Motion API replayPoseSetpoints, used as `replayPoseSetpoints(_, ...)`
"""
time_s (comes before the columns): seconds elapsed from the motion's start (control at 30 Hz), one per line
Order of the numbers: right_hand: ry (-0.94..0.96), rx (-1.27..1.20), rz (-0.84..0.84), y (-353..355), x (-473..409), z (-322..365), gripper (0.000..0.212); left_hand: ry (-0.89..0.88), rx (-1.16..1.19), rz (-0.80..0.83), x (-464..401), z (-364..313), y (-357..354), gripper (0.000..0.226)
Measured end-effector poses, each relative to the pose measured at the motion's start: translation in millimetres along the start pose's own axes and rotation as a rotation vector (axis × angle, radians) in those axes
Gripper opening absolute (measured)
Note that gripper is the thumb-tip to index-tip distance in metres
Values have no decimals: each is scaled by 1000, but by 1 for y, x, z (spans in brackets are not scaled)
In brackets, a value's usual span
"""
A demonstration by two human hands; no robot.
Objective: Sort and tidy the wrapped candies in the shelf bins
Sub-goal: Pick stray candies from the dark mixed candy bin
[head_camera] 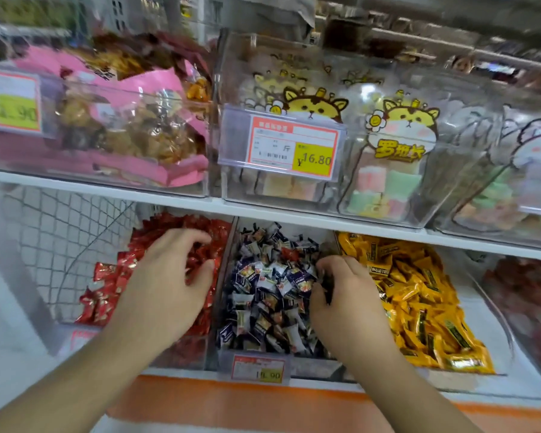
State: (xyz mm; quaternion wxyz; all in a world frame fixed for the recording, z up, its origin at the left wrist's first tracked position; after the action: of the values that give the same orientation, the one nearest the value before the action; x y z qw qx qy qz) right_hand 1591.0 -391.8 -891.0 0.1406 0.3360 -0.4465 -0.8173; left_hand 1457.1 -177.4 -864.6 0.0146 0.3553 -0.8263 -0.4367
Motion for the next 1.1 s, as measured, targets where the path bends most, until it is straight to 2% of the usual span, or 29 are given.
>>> replayPoseSetpoints(0.13,-26,7,-8,-9,-21,6,32,-105,-12,172,4,2,-18,50)
replayPoseSetpoints(0.23,-66,-7,36,-29,-50,10,32,-90,30,150,2,10,-23,51)
replayPoseSetpoints(0.37,-66,95,28,-57,-77,-1,26,-100,74,150,1,15,-26,51)
replayPoseSetpoints(0.47,-206,201,151,-74,-85,-13,26,-97,101,151,2,18,-25,50)
replayPoseSetpoints(0.67,-308,106,82,-96,-92,-21,21,-101,120,156,0,21,-27,48)
replayPoseSetpoints(0.8,-366,46,89,-100,-99,-22,5,-113,118,174,0,23,-27,47)
replayPoseSetpoints(0.87,-378,30,54,-101,-99,-22,12,-112,120,180,-1,24,-28,46)
replayPoseSetpoints(1.0,-257,-23,-84,-83,-89,-14,6,-117,109,174,-1,24,-27,49)
replayPoseSetpoints(1.1,-213,-229,-104,-53,-66,7,7,-117,99,161,0,20,-21,49)
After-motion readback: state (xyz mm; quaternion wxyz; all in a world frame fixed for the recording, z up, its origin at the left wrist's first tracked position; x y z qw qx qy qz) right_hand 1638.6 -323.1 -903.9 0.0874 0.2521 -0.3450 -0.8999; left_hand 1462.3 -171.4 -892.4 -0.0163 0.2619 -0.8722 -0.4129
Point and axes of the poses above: each hand's wrist, its own x-axis away from the middle knuckle, its own y-axis out of the back of the hand, z = x × y, the point moved 1 cm from there along -x, towards the middle knuckle, and after that the axes turned 6 degrees about y, right-handed, at the moved point
